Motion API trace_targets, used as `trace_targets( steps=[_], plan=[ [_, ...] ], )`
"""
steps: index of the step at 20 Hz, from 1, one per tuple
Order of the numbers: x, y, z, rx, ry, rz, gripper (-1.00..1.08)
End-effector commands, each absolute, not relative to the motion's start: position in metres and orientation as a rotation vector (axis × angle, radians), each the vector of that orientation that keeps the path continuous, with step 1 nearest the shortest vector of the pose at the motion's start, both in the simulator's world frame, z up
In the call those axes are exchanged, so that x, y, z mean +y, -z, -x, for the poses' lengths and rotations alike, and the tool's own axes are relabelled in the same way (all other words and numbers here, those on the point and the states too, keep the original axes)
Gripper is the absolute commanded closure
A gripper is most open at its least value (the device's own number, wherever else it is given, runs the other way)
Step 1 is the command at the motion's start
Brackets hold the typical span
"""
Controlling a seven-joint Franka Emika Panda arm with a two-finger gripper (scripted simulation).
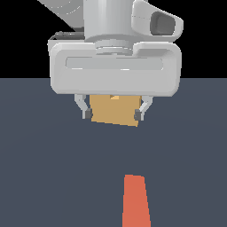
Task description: Insert the peg into the horizontal hole in a box.
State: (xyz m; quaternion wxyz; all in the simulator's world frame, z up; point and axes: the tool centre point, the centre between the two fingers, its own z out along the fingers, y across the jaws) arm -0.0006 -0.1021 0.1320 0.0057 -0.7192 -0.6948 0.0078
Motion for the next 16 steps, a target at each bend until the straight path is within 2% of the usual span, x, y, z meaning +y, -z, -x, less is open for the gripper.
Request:
trace_targets(
  steps=[1, 9, 16],
  plan=[
    [-0.134, -0.121, -0.002, -2.158, -0.022, 2.271, -0.92],
    [-0.234, -0.088, -0.010, -2.105, -0.010, 2.328, -0.92],
    [-0.283, -0.072, -0.013, -2.078, -0.002, 2.356, -0.92]
  ],
)
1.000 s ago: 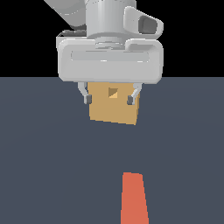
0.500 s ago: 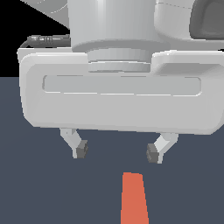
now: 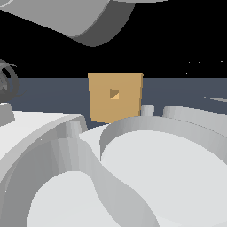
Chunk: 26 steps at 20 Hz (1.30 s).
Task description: Insert the peg into the horizontal hole in a box.
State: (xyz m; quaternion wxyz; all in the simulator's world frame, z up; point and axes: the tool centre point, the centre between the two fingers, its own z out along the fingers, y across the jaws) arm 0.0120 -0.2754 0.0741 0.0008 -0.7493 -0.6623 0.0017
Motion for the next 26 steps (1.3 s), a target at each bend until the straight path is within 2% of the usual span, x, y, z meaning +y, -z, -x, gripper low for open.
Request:
trace_targets(
  steps=[1, 12, 21, 26],
  plan=[
    [-0.287, -0.070, -0.014, -2.075, -0.002, 2.358, -0.92],
    [-0.298, -0.063, -0.014, -2.067, -0.001, 2.365, -0.92],
    [-0.298, -0.023, -0.014, -2.067, 0.000, 2.365, -0.92],
    [-0.299, -0.016, -0.015, -2.067, 0.000, 2.365, -0.92]
  ],
)
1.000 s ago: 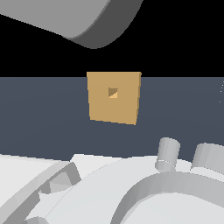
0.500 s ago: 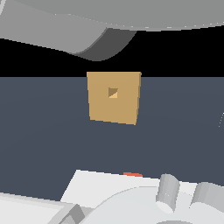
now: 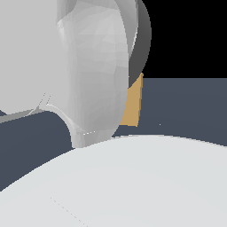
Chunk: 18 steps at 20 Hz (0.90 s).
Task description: Insert the peg into the horizontal hole in a box.
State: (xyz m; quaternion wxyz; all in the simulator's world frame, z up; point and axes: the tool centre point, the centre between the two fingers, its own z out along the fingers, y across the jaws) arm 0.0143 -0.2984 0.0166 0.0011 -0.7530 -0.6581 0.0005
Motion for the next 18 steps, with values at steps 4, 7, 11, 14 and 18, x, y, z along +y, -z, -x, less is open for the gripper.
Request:
trace_targets(
  steps=[4, 7, 11, 14, 18],
  plan=[
    [-0.2990, -0.0166, -0.0156, -2.067, 0.000, 2.365, 1.08],
    [-0.2990, -0.0166, -0.0156, -2.067, 0.000, 2.365, 1.08],
    [-0.2990, -0.0166, -0.0156, -2.067, 0.000, 2.365, 1.08],
    [-0.2980, -0.0170, -0.0153, -2.067, 0.000, 2.365, 1.08],
    [-0.2930, -0.0186, -0.0137, -2.064, 0.000, 2.368, 1.08]
  ],
)
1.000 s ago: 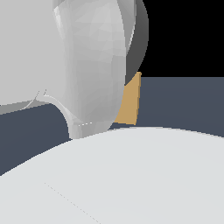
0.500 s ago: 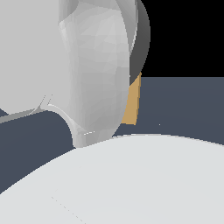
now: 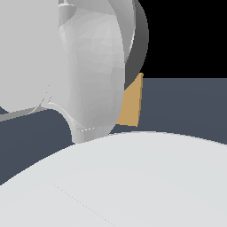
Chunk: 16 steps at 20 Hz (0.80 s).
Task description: Insert the peg into the horizontal hole in a box.
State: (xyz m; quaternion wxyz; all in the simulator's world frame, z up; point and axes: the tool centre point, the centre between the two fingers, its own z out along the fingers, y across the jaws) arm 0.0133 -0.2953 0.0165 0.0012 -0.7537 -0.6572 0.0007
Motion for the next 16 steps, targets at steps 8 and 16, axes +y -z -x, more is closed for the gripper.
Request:
trace_targets(
  steps=[8, 16],
  plan=[
    [-0.265, -0.029, -0.006, -2.048, 0.000, 2.381, 1.08],
    [-0.206, -0.052, 0.010, -2.013, 0.001, 2.411, 1.08]
  ],
)
